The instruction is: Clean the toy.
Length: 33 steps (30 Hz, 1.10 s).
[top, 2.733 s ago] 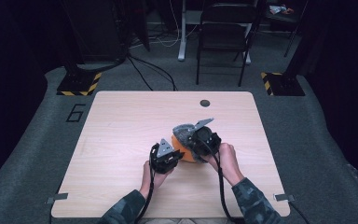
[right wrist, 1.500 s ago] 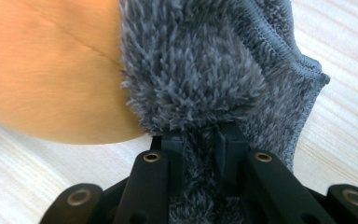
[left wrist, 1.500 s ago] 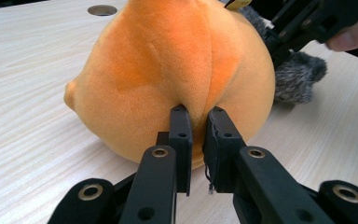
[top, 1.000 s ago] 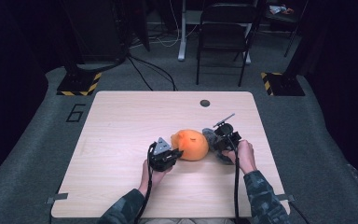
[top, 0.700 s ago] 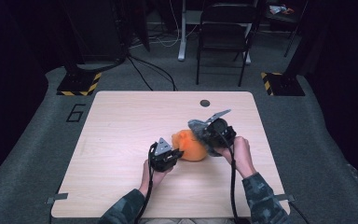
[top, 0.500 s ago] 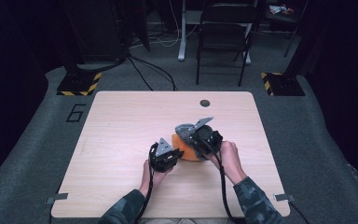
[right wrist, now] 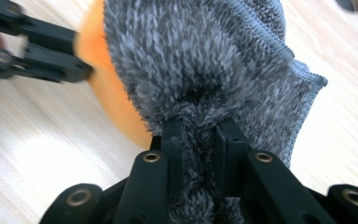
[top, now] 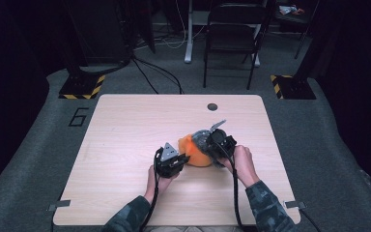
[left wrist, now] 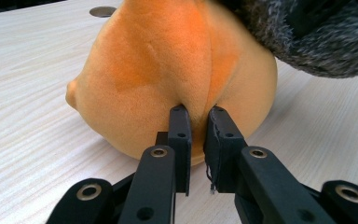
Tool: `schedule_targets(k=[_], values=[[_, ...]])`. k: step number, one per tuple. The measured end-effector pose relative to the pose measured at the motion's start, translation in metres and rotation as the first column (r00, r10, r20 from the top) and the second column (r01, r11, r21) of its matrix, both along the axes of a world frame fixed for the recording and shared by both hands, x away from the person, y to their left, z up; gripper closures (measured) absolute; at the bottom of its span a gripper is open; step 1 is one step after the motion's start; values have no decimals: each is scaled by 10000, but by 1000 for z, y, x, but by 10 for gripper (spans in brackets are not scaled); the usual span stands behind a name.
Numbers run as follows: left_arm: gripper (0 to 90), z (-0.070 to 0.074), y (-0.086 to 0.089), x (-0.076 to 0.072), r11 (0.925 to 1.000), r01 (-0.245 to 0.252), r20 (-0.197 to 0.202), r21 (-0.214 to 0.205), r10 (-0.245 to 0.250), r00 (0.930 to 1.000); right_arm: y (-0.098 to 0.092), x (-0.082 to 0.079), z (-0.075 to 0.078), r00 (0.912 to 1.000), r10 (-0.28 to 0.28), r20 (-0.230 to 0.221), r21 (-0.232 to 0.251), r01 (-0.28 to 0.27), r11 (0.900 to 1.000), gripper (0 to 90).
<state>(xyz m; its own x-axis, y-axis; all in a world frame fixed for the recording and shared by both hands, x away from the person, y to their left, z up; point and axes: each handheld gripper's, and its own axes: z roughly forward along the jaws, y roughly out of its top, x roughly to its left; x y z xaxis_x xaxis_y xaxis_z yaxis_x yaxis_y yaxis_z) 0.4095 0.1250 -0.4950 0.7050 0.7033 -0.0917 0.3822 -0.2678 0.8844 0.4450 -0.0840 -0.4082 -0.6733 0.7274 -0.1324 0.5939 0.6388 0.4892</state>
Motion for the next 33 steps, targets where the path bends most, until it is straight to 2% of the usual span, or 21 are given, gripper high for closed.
schedule_targets(k=[1, 6, 8, 13, 17, 19, 20, 26, 29, 31, 32, 33], values=[[809, 0, 0, 0, 10000, -17, -33, -42, 17, 10000, -2, 1, -2, 9998, -167, -98, 103, 168, 9998, 766], [809, 0, 0, 0, 10000, -18, -35, -44, 18, 10000, -12, 10, -11, 9971, -587, -482, 28, 589, 9983, 767], [810, 0, 0, 0, 10000, -1, -14, -7, 1, 10000, -16, 13, -15, 9967, -609, -535, -33, 608, 9981, 767], [810, -1, -1, 0, 10000, -21, -31, -65, 21, 10000, -23, 20, -26, 9902, -995, -985, 23, 1002, 9950, 765], [810, -1, 0, 1, 10000, -30, -53, -66, 29, 10000, -27, 25, -38, 9859, -1257, -1108, -585, 1198, 9911, 766], [810, -1, 0, 1, 10000, -19, -51, -63, 18, 10000, -28, 28, -47, 9806, -1502, -1259, -717, 1420, 9873, 765], [810, -1, 0, 1, 10000, -20, -60, -70, 20, 10000, -30, 30, -51, 9815, -1442, -1258, -792, 1349, 9877, 766], [810, -1, 2, 2, 9998, -133, -97, -118, 132, 9999, -36, 38, -72, 9678, -1711, -1845, -279, 1688, 9852, 765], [809, -1, 3, 3, 9999, -119, -151, -99, 117, 9998, -36, 38, -71, 9714, -1544, -1804, -403, 1495, 9879, 765], [807, -1, 4, 3, 9998, -177, -95, -118, 176, 9998, -36, 37, -66, 9680, -1641, -1900, -581, 1558, 9861, 766], [807, -1, 5, 3, 9997, -197, -92, -112, 196, 9998, -37, 36, -61, 9657, -1758, -1911, -714, 1649, 9837, 767], [806, -1, 6, 4, 9998, -184, -161, -119, 182, 9997, -40, 36, -54, 9682, -1729, -1810, -550, 1655, 9847, 769]])
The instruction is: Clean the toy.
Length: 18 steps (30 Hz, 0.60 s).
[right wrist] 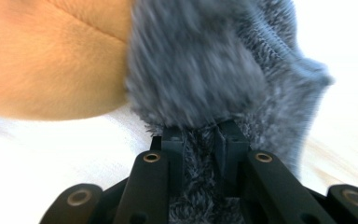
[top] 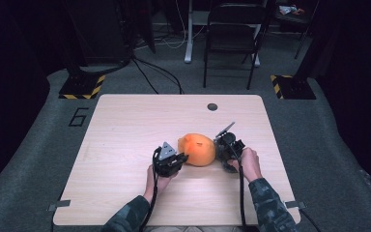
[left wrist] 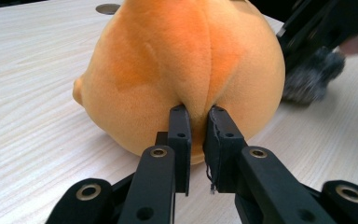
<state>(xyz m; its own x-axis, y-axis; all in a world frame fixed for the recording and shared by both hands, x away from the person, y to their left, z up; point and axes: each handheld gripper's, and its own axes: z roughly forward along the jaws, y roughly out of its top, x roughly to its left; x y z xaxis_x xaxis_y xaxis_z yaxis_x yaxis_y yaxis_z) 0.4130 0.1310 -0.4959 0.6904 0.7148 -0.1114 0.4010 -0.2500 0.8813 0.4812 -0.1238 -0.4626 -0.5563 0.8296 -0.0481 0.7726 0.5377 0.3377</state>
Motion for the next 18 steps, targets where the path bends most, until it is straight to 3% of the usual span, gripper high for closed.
schedule_targets(k=[3, 5, 7, 9, 11, 12, 14, 18], values=[[805, -1, 2, 2, 9999, -84, -26, -59, 84, 10000, -4, -7, 30, 9969, -177, 761, 413, 146, 9990, 770], [803, -2, 3, 3, 9999, -125, -36, -8, 125, 9999, -1, -14, 48, 9917, 94, 1284, 862, -206, 9961, 770], [803, -2, 3, 3, 9998, -181, 6, -18, 181, 9998, 8, -22, 59, 9886, 440, 1439, 1400, -643, 9881, 770], [801, -2, 3, 3, 9999, -158, -27, 10, 158, 9999, 20, -28, 59, 9874, 971, 1251, 1580, -1165, 9805, 770], [797, -3, 4, 3, 9998, -213, -15, 6, 213, 9998, 32, -30, 52, 9857, 1187, 1195, 1333, -1344, 9819, 771], [793, -3, 5, 4, 9998, -181, -60, 15, 181, 9998, 33, -29, 48, 9845, 1183, 1292, 1210, -1341, 9835, 772], [764, -3, 4, 4, 10000, -86, -34, 42, 86, 10000, 31, -26, 44, 9864, 1018, 1294, 1464, -1205, 9819, 772], [565, -3, -3, 2, 9958, -35, 57, 918, 29, 10000, 23, -22, 41, 9876, 720, 1398, 1694, -955, 9809, 772]])
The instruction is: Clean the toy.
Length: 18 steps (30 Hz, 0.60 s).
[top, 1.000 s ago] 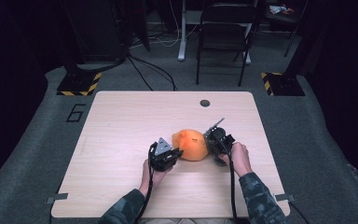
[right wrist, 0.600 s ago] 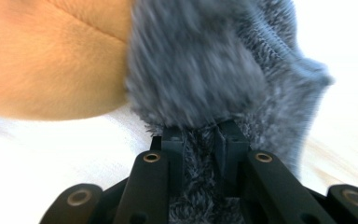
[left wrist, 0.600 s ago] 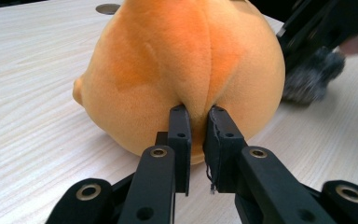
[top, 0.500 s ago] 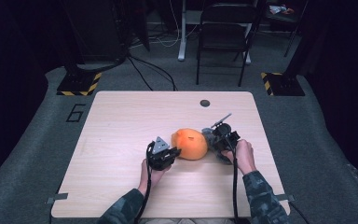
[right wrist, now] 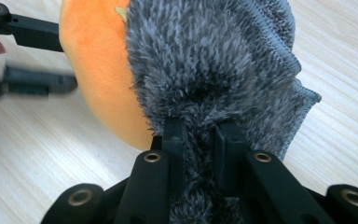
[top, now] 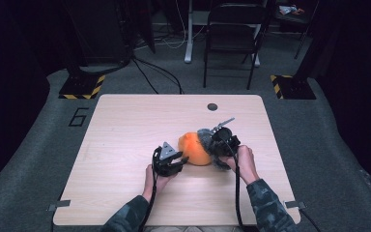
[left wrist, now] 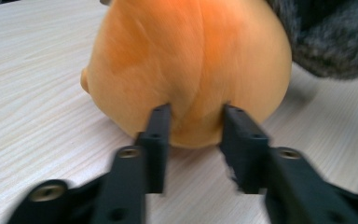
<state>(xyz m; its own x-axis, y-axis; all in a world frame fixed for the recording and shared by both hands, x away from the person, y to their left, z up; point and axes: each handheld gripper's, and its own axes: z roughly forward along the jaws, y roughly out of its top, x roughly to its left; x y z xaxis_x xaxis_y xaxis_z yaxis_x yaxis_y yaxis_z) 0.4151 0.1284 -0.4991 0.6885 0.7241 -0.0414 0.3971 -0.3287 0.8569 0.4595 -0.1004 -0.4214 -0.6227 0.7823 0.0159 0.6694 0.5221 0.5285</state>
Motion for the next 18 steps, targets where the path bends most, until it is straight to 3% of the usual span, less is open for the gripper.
schedule_targets(k=[4, 6, 10, 14, 18], values=[[433, -4, -5, 2, 9978, -340, 357, 576, 319, 9989, 0, 0, -1, 10000, 34, 29, -12, -34, 10000, 772], [410, -6, -7, 2, 9972, -389, 503, 645, 357, 9981, 1, 0, -1, 9999, 74, 71, -7, -74, 10000, 771], [555, -10, -8, 0, 9987, -255, 754, 446, 221, 9969, 3, -1, 0, 10000, 97, 8, -120, -97, 9999, 771], [748, -8, -5, 0, 9997, -190, 629, 150, 180, 9979, 2, -2, 3, 9998, 182, -78, -139, -183, 9997, 771], [821, -4, -3, -1, 9997, -111, 509, -202, 121, 9986, 0, -4, 8, 9999, 102, -96, -209, -104, 9997, 771]])
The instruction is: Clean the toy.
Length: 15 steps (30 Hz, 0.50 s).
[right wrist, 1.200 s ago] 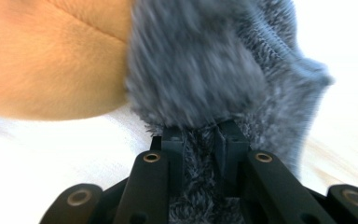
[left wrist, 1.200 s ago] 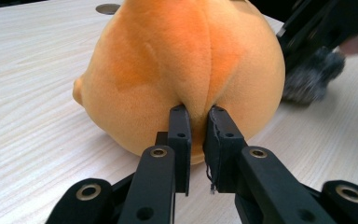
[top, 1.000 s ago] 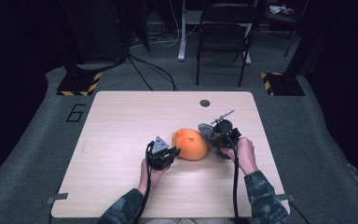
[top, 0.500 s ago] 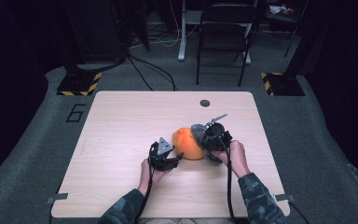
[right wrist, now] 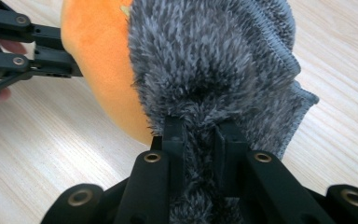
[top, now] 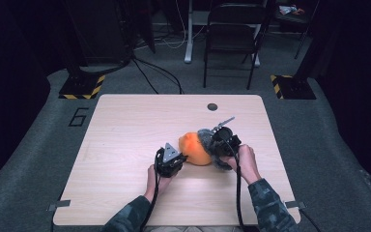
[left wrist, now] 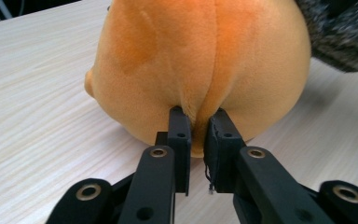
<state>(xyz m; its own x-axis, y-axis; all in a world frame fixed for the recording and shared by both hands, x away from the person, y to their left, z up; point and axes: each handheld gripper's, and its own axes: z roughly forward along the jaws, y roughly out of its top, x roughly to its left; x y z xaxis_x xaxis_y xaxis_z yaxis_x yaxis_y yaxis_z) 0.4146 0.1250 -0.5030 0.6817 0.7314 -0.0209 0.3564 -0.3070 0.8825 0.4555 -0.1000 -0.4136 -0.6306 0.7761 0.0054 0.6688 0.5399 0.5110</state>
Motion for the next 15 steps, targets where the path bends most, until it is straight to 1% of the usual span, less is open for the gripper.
schedule_targets(k=[1, 2, 4, 5, 6, 8, 9, 10, 12, 13, 15], values=[[823, 1, 1, 0, 10000, 67, -57, -18, -67, 10000, -2, 0, 1, 10000, 3, 4, 85, -3, 10000, 771], [826, 2, 1, 0, 9996, 74, -141, -265, -78, 9999, -3, 0, 3, 10000, -59, -3, 138, 59, 9999, 771], [831, 5, 2, 0, 9985, 140, -304, -534, -156, 9994, -7, 1, 7, 9999, -107, 49, 260, 105, 9996, 771], [833, 7, 4, 0, 9975, 190, -325, -679, -212, 9992, -8, 0, 9, 9999, -117, 76, 294, 114, 9995, 771], [835, 9, 5, 0, 9971, 251, -298, -714, -273, 9992, -9, 0, 11, 9999, -115, 88, 401, 112, 9991, 771], [837, 14, 5, -2, 9953, 250, -262, -936, -276, 9993, -10, -2, 17, 9998, -36, 176, 579, 26, 9983, 771], [838, 16, 5, -4, 9940, 350, -389, -1040, -392, 9985, -9, -4, 20, 9996, 28, 264, 556, -42, 9984, 771], [838, 17, 5, -5, 9941, 408, -260, -1002, -436, 9987, -8, -5, 23, 9992, 121, 369, 598, -143, 9981, 771], [838, 20, 3, -8, 9918, 405, -431, -1211, -460, 9980, -3, -10, 28, 9983, 329, 482, 652, -360, 9972, 771], [839, 20, 3, -9, 9906, 423, -497, -1304, -491, 9976, 0, -13, 31, 9972, 444, 599, 602, -480, 9970, 771], [838, 22, 3, -10, 9883, 560, -702, -1421, -665, 9953, 8, -18, 34, 9944, 712, 785, 565, -758, 9955, 770]])
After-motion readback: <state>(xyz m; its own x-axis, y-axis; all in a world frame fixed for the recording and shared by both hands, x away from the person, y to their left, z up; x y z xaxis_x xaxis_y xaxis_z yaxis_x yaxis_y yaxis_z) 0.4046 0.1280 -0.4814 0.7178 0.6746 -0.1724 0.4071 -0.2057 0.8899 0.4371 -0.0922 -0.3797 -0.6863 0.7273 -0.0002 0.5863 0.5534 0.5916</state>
